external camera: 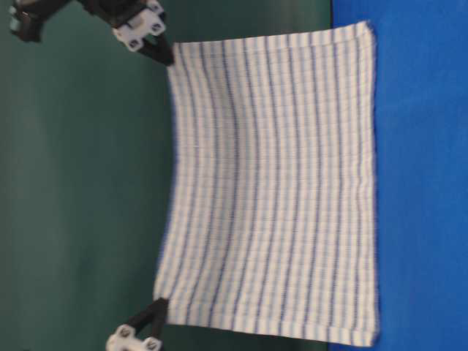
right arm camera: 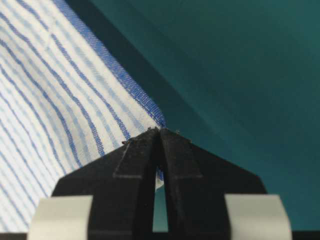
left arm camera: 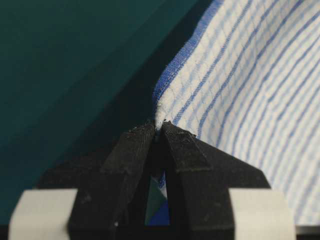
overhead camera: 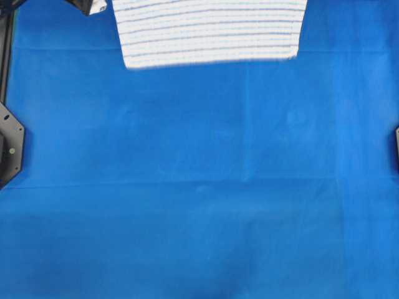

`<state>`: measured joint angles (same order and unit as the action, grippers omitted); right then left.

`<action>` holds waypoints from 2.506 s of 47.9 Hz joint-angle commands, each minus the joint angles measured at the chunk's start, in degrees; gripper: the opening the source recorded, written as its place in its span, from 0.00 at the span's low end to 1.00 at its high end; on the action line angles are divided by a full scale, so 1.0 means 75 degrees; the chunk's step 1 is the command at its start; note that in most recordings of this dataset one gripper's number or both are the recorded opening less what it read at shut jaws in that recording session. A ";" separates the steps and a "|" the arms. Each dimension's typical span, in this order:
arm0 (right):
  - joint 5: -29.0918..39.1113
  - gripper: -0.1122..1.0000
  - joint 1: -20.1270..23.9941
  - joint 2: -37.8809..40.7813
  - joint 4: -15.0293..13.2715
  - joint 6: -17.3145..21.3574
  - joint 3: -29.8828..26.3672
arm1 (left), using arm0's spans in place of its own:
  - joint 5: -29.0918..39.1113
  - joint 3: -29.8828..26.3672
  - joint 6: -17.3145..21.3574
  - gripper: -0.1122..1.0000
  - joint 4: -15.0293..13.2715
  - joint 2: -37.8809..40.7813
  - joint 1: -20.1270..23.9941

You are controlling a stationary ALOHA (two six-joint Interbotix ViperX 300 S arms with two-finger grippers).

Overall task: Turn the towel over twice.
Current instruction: 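Lift the far towel edge high with both grippers, then swing the held edge toward the near side and lay towel flat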

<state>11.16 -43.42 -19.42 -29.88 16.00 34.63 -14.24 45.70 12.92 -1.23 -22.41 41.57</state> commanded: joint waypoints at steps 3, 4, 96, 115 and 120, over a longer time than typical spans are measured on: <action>0.0117 0.13 0.0305 -0.0551 -0.0012 0.0023 0.0000 | -0.0023 0.0047 -0.0012 0.13 -0.0012 -0.0492 -0.0141; 0.0141 0.13 0.0363 -0.0609 -0.0012 0.0035 0.0035 | -0.0023 0.0094 -0.0012 0.13 -0.0012 -0.0527 -0.0176; 0.0809 0.13 0.7090 0.0668 0.0293 0.5461 0.2648 | 0.0586 0.2262 -0.1945 0.13 -0.0012 0.1254 -0.6504; 0.0832 0.13 0.7090 0.0891 0.0352 0.5461 0.2543 | 0.0586 0.2145 -0.1922 0.14 -0.0012 0.1359 -0.6480; 0.0832 0.13 0.7090 0.0938 0.0352 0.5461 0.2508 | 0.0586 0.2121 -0.1852 0.14 -0.0012 0.1371 -0.6469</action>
<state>17.58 9.58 -12.13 -27.33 56.87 54.76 -9.58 62.67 -1.05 -1.23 -11.87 -7.03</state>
